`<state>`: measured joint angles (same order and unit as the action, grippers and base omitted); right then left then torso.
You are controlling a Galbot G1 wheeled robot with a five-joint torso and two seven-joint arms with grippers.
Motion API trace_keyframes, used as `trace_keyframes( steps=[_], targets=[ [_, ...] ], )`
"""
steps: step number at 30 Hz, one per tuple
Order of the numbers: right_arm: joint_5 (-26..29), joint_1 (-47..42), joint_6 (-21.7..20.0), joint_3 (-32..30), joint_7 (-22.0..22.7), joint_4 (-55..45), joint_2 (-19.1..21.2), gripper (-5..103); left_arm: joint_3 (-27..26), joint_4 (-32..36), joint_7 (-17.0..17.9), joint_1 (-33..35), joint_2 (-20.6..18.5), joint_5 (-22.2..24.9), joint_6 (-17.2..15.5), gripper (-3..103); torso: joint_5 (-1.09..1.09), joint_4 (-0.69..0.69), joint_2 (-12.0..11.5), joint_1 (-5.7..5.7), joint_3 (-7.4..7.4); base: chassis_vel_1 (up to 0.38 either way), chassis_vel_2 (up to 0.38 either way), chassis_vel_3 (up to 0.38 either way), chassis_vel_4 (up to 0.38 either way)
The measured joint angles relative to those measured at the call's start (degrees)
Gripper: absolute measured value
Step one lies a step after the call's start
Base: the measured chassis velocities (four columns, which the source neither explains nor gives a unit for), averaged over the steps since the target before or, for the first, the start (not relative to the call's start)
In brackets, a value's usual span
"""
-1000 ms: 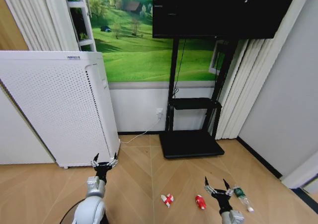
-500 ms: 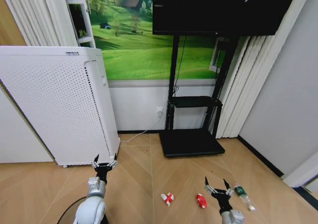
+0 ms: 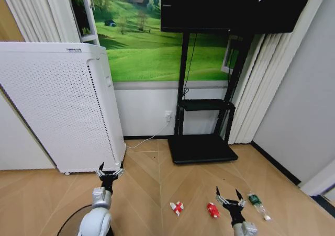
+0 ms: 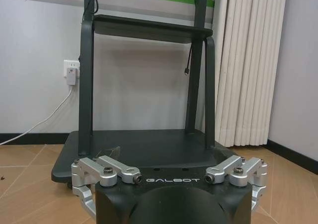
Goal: Pick up the trash bin and place the garbage on the floor into it.
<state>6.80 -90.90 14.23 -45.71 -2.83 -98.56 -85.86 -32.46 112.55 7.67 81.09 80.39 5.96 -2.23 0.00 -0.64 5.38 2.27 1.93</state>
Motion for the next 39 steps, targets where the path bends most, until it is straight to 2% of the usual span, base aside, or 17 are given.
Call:
trace_keyframes(
  steps=[13,17,19,20,22,24,32,34,35,37,39],
  targets=[
    [0.18,-0.49,0.41,-0.45,-0.13,-0.04,0.00,100,-2.32,4.19,2.93,3.48,-0.18,0.57,-0.35,100,0.00,-0.01,0.08,0.08,0.02,0.000,0.000,0.000,0.000],
    [0.49,-0.59,0.43,-0.82,-0.12,-0.30,0.39,100,-3.48,8.48,4.32,6.95,-1.11,2.57,-2.88,100,-0.01,0.00,0.19,0.10,0.09,0.000,0.000,0.000,0.000],
    [0.54,-0.61,0.43,-1.01,-0.05,-0.48,0.86,100,-5.57,12.29,5.00,9.60,-3.79,3.44,-4.86,100,-0.01,0.01,0.25,0.12,0.14,0.000,0.000,0.000,0.000],
    [0.54,-0.61,0.43,-1.01,-0.05,-0.48,0.86,100,-5.57,12.29,5.00,9.60,-3.79,3.44,-4.86,100,-0.01,0.01,0.25,0.12,0.14,0.000,0.000,0.000,0.000],
    [0.42,-0.51,0.40,-1.03,0.15,-0.49,1.11,100,-8.84,15.35,4.80,12.15,-7.33,2.96,-6.47,100,0.00,-0.01,0.31,0.13,0.19,0.000,0.000,0.000,0.000],
    [0.32,-0.47,0.36,-1.03,0.26,-0.50,1.14,100,-10.00,16.04,4.71,12.92,-8.32,2.55,-6.85,100,0.00,0.00,0.32,0.14,0.20,0.000,0.000,0.000,0.000],
    [-0.06,-0.43,0.23,-0.95,0.70,-0.55,1.17,100,-12.82,17.50,4.64,15.31,-10.58,2.03,-7.90,100,-0.01,-0.01,0.36,0.14,0.23,0.000,0.000,0.000,0.000],
    [-0.80,-0.42,-0.13,-0.82,1.26,-0.68,1.54,100,-16.65,17.90,4.62,19.67,-12.71,1.40,-8.70,100,-0.01,0.00,0.41,0.15,0.27,0.000,0.000,0.000,0.000],
    [-0.80,-0.42,-0.13,-0.82,1.26,-0.68,1.54,100,-16.65,17.90,4.62,19.67,-12.71,1.40,-8.70,100,-0.01,0.00,0.41,0.15,0.27,0.000,0.000,0.000,0.000],
    [-2.08,-0.23,-0.86,-0.66,2.57,-1.04,2.28,100,-19.78,15.00,3.73,24.93,-14.05,2.44,-8.13,100,-0.01,0.00,0.46,0.16,0.32,0.000,0.000,0.000,0.000],
    [-2.65,-0.09,-1.05,-0.41,3.64,-1.04,2.56,100,-20.46,14.18,3.47,26.85,-14.29,3.64,-8.04,100,-0.02,0.00,0.48,0.16,0.33,0.000,0.000,0.000,0.000]
  ],
)
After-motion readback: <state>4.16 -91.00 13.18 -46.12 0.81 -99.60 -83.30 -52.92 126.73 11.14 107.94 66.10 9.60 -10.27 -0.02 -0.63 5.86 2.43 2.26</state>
